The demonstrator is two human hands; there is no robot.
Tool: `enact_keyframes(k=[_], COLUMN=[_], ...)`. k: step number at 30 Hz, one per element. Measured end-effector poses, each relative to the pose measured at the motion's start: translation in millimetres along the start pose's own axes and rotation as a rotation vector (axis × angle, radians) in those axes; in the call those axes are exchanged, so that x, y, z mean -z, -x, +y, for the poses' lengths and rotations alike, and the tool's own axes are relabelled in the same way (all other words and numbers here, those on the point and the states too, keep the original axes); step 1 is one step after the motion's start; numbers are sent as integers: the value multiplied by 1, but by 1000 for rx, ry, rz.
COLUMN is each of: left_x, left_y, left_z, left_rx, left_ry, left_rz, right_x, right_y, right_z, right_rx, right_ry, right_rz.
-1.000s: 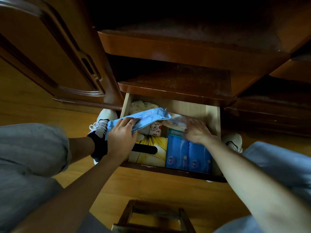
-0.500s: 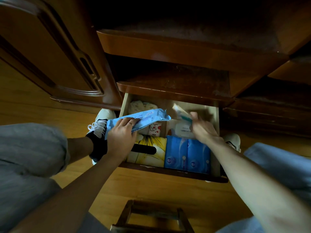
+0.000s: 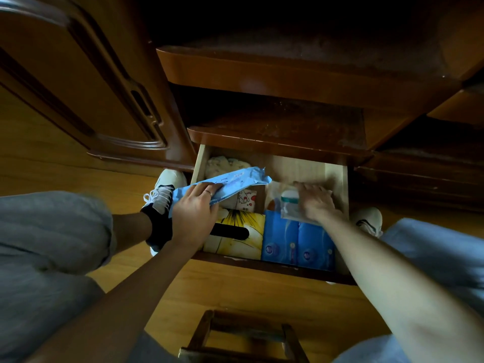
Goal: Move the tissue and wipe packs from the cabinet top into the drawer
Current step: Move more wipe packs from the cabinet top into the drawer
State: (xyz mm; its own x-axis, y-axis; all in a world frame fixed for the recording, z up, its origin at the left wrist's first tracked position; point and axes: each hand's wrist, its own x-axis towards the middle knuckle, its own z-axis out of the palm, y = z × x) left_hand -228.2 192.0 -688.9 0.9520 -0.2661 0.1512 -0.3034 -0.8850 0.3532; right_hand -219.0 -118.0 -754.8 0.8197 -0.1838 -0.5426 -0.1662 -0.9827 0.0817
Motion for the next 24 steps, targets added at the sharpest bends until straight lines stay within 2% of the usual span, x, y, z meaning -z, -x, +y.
enact_keyframes(k=[3, 6, 9, 15, 17, 19, 21, 24], left_x=[-1, -4, -5, -5, -6, -6, -7, -8], left_y=[1, 0, -3, -7, -8, -9, -9, -8], left_z=[-4, -6, -5, -2, -2, -1, 0, -1], left_rx=[3, -5, -4, 4, 4, 5, -5, -13], left_ry=[-18, -24, 2, 24, 24, 18, 18, 39], left_rz=[0, 11, 9, -4, -6, 6, 24, 27], right_x=[5, 6, -4, -5, -6, -9, -10, -14], right_y=[-10, -17, -20, -24, -17, -7, 4, 16], right_z=[-10, -19, -21, -16, -9, 4, 18, 35], right_rx=[-82, -4, 101, 68, 42, 40, 64, 136], right_ry=[-8, -105, -159, -259, -394, -487, -431, -255], right_rz=[7, 57, -43, -73, -7, 131, 201, 117])
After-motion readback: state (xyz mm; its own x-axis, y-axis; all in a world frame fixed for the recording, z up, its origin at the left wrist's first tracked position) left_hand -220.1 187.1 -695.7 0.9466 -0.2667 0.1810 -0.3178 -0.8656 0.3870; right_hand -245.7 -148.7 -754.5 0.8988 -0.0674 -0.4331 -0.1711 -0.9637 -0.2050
